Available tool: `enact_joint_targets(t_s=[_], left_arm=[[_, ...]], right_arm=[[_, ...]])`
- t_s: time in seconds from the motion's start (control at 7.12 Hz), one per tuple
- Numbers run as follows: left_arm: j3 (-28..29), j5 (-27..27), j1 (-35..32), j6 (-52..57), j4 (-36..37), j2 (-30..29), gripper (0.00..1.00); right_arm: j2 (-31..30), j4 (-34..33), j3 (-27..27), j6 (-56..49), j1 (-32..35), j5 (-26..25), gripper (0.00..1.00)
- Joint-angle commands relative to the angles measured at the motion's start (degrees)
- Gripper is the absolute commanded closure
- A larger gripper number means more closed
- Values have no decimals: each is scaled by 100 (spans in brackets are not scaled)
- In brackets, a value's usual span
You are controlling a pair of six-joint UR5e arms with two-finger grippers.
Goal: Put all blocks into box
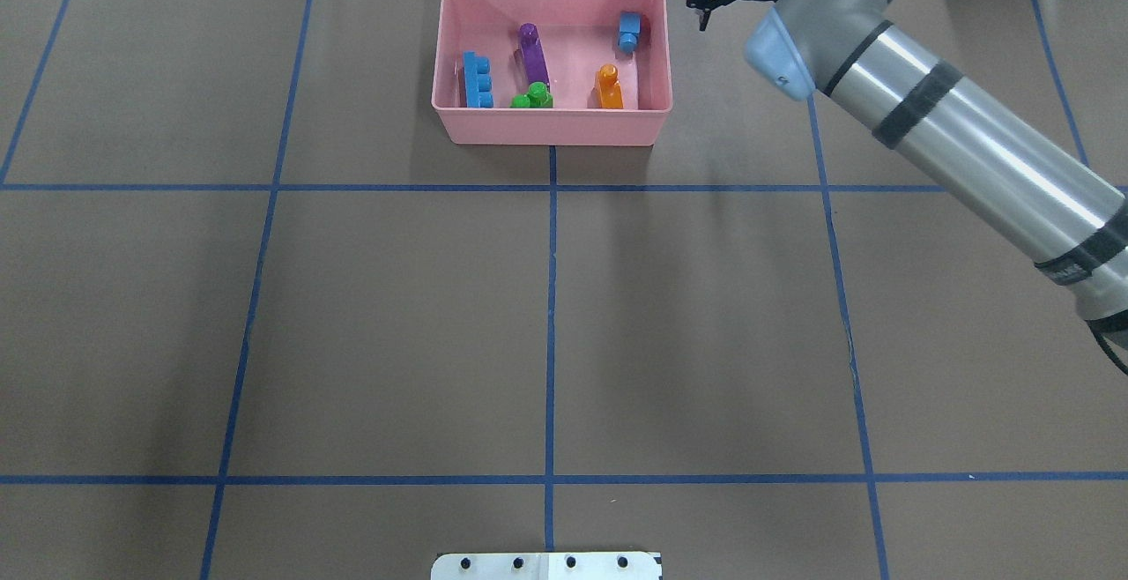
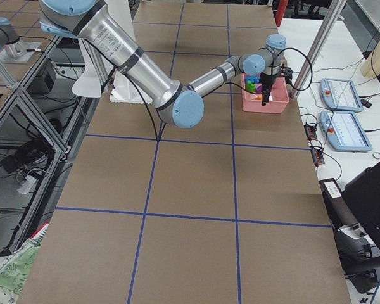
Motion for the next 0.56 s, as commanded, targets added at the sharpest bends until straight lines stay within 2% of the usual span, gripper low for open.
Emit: enact_joint_targets(t_s=[0.0, 0.14, 0.42], left_arm=[[22, 5, 0, 2, -55, -1, 0], [5, -3, 0, 2, -55, -1, 0], [-4, -4, 0, 19, -47, -1, 0]], right_arm=[[-1226, -42, 702, -1510, 648, 355, 1], [-1973, -7, 1212, -2064, 964, 558, 1], [-3143, 2, 1855, -3312, 1545, 612, 0]])
